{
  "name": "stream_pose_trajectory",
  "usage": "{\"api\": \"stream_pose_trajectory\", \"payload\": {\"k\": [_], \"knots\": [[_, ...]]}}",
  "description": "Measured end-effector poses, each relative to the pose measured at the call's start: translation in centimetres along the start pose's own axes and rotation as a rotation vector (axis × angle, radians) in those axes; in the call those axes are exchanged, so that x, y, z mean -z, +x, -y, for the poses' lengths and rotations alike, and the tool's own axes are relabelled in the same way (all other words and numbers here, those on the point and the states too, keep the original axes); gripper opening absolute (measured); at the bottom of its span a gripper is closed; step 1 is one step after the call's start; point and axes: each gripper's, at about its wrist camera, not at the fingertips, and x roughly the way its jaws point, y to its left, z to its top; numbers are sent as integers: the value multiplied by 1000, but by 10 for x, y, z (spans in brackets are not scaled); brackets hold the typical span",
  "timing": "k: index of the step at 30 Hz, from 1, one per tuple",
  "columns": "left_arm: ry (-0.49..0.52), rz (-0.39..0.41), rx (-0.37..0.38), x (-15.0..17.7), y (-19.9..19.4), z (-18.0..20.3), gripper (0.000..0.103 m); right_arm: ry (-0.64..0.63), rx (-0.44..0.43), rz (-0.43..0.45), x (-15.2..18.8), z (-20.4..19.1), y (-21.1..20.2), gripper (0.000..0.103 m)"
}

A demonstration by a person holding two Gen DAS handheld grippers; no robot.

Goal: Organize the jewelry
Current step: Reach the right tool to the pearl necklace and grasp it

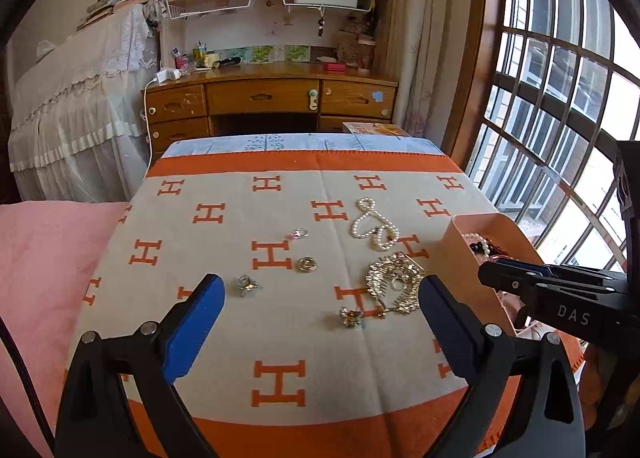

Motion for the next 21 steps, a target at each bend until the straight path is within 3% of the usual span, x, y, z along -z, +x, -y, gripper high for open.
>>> {"api": "stream_pose_trajectory", "payload": {"k": [6, 12, 21], "knots": [[-45, -22, -70, -10, 14, -49, 97, -27, -38, -55, -23, -7, 23, 22], [-59, -84, -90, -15, 34, -97, 97, -6, -65, -162, -57, 0, 63, 22], [-115, -192, -53, -23, 67, -142, 96, -2, -35, -325, -104, 6, 138, 22]]}}
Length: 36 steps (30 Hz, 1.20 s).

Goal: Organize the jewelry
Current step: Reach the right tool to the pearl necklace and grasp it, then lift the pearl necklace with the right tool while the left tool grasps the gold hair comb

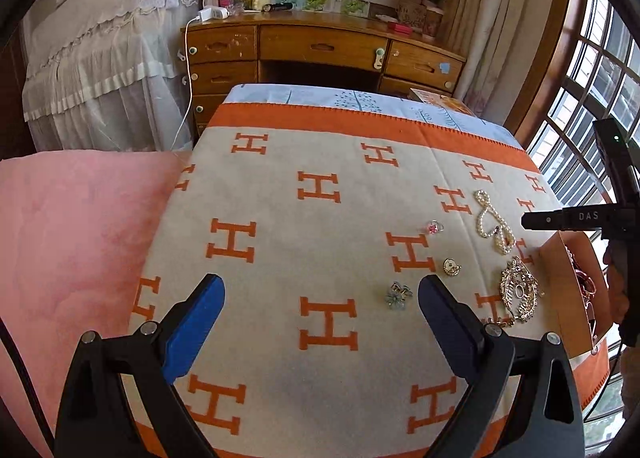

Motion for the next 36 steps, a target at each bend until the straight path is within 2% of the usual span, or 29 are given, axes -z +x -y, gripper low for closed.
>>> {"api": "stream_pose_trajectory", "payload": {"k": [6, 12, 15, 18, 19, 21, 22, 29, 32, 36], "knots": [[-16, -38, 40, -4, 13, -1, 94, 27, 42, -79, -31, 13, 34, 22], [2, -67, 51, -1, 23, 7, 93, -9, 92, -102, -39, 15, 52, 22], [4, -80, 68, 1, 26, 14, 94, -75, 119, -95, -38, 5, 54, 22], [34, -85, 90, 2, 27, 29, 93, -183, 184, -83, -33, -10, 57, 22], [51, -86, 99, 2, 27, 35, 93, -205, 201, -75, -31, -13, 57, 21], [86, -92, 120, 1, 28, 51, 93, -230, 207, -64, -29, -16, 57, 7], [107, -97, 134, 1, 29, 61, 93, -229, 202, -64, -28, -14, 56, 5], [296, -153, 221, -2, 45, 136, 92, -125, 95, -59, -27, 6, 45, 5], [400, -187, 236, -2, 57, 167, 85, -97, 52, -21, -24, 13, 29, 5], [581, -199, 233, 4, 68, 204, 85, -62, -16, 48, -18, 23, -4, 5]]}}
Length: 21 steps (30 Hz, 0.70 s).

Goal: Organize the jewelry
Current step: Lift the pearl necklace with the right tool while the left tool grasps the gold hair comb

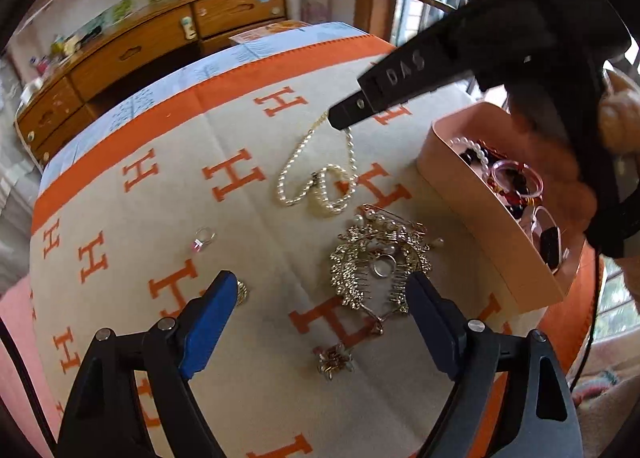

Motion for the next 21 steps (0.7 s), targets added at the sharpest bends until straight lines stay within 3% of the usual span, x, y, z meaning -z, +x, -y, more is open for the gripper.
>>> {"api": "stream_pose_trajectory", "payload": {"k": [4, 8, 18, 21], "knots": [[126, -31, -25, -10, 12, 16, 83, 28, -59, 76, 6, 8, -34, 5], [130, -91, -14, -18, 26, 13, 59, 29, -98, 133, 13, 12, -57, 5], [92, -158, 19, -24, 47, 0, 57, 27, -151, 179, 27, 24, -71, 5], [109, -169, 52, -29, 50, 4, 39, 47, -159, 170, 29, 31, -66, 5]]}}
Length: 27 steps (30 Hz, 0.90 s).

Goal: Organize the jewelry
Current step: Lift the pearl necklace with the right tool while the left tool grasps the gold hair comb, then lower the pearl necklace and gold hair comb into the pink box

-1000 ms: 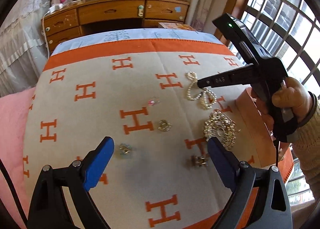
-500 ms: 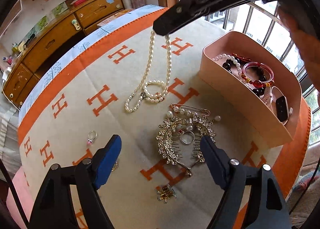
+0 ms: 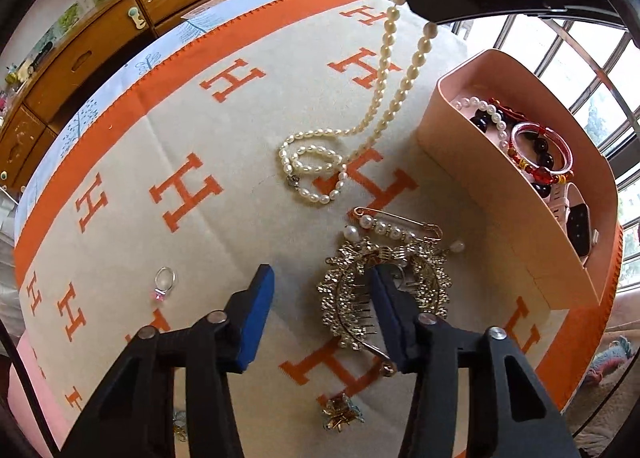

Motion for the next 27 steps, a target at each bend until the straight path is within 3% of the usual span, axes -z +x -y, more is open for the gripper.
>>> {"api": "stream_pose_trajectory", "payload": {"k": [2, 9, 17, 27], "knots": [[16, -10, 24, -3, 0, 3, 25, 15, -8, -3, 2, 5, 1, 5], [6, -15, 0, 0, -4, 4, 25, 53, -22, -3, 9, 17, 1, 5], [-74, 85, -83, 21, -37, 1, 24, 61, -49, 47, 16, 19, -20, 5], [-96, 201, -105, 21, -92, 8, 24, 34, -96, 196, 23, -2, -81, 5]]}}
